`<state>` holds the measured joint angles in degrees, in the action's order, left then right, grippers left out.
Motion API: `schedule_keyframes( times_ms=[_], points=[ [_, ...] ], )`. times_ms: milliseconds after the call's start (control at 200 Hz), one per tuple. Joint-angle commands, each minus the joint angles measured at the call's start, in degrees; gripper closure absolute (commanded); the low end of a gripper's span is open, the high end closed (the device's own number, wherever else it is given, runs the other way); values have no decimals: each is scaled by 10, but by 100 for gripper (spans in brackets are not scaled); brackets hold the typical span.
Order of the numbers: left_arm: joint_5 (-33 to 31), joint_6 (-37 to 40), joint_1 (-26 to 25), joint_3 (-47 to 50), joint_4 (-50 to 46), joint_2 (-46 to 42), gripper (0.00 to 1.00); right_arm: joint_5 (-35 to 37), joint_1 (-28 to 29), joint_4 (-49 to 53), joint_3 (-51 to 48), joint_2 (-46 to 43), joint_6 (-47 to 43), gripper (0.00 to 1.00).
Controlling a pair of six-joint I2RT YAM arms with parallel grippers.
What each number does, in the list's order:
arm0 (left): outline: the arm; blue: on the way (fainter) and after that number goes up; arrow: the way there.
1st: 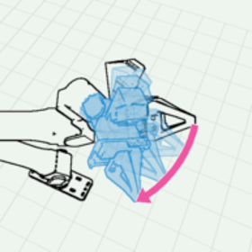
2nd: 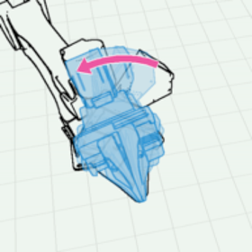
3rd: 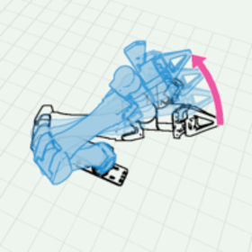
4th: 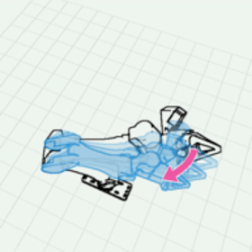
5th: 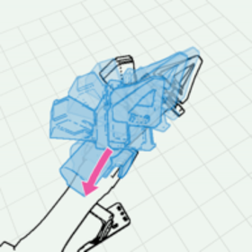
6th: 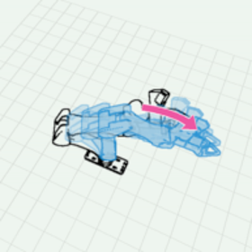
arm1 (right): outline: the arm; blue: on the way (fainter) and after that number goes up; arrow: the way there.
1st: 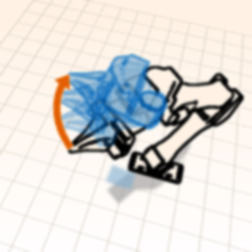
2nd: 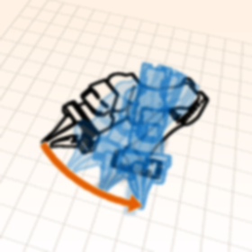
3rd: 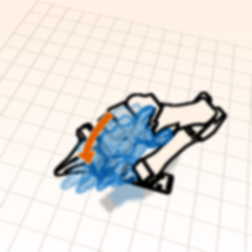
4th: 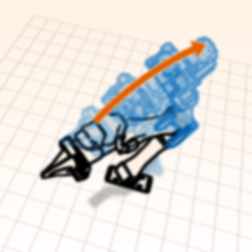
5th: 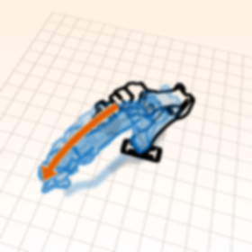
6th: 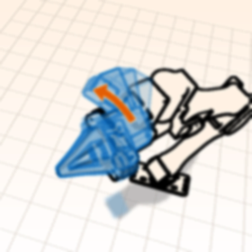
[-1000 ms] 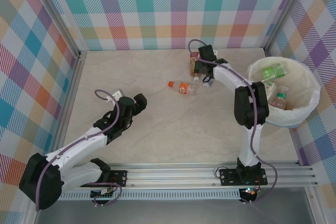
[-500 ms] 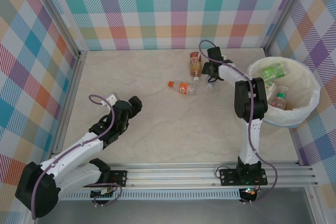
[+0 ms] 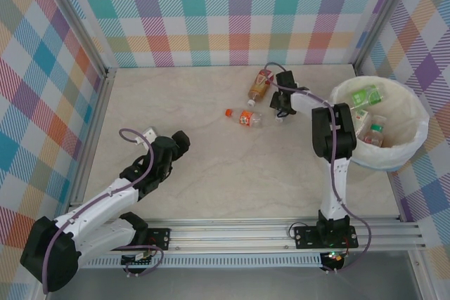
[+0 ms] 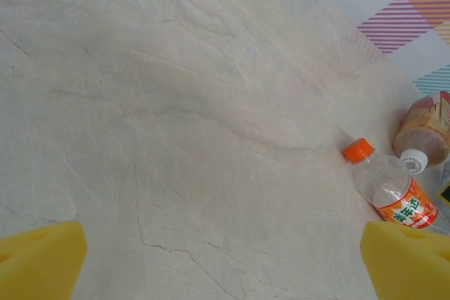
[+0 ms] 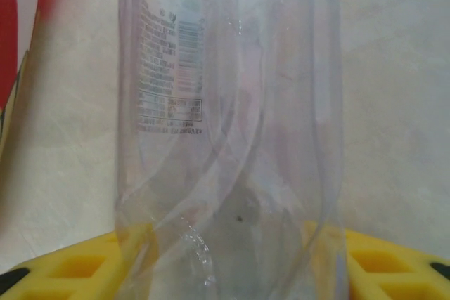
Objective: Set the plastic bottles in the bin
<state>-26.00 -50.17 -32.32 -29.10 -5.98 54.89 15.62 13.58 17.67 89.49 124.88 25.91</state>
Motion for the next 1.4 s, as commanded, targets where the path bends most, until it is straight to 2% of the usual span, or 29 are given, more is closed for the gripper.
schedule_keyframes(
  times_ms=[0,125,390,545,690,790,930,1050,1125,1285,1395],
  points=[
    [10,-9,9,6,-1,-13,0,-22,4,-50,-50,-80,-30,49],
    [16,-13,9,12,-8,-16,0,-56,4,-75,-109,-160,-69,52],
    [18,-28,9,22,-1,-9,0,-188,7,-64,-174,-323,-144,54],
    [30,-27,10,13,18,18,0,-247,7,-52,-190,-411,-137,54],
    [44,-27,11,2,32,50,0,-255,7,-19,-198,-510,-133,54],
    [45,-33,11,0,41,65,0,-199,6,3,-211,-582,-156,55],
    [24,-51,11,11,73,71,0,-57,2,66,-205,-659,-211,56],
    [14,-53,11,4,81,77,0,110,-12,104,-182,-702,-272,55],
    [14,-49,11,-3,79,86,0,202,-38,93,-186,-723,-296,56],
    [25,-48,11,-21,77,110,0,216,-175,75,-225,-765,-281,55],
    [29,-45,11,-34,75,121,0,217,-228,68,-249,-764,-289,54]
  ],
)
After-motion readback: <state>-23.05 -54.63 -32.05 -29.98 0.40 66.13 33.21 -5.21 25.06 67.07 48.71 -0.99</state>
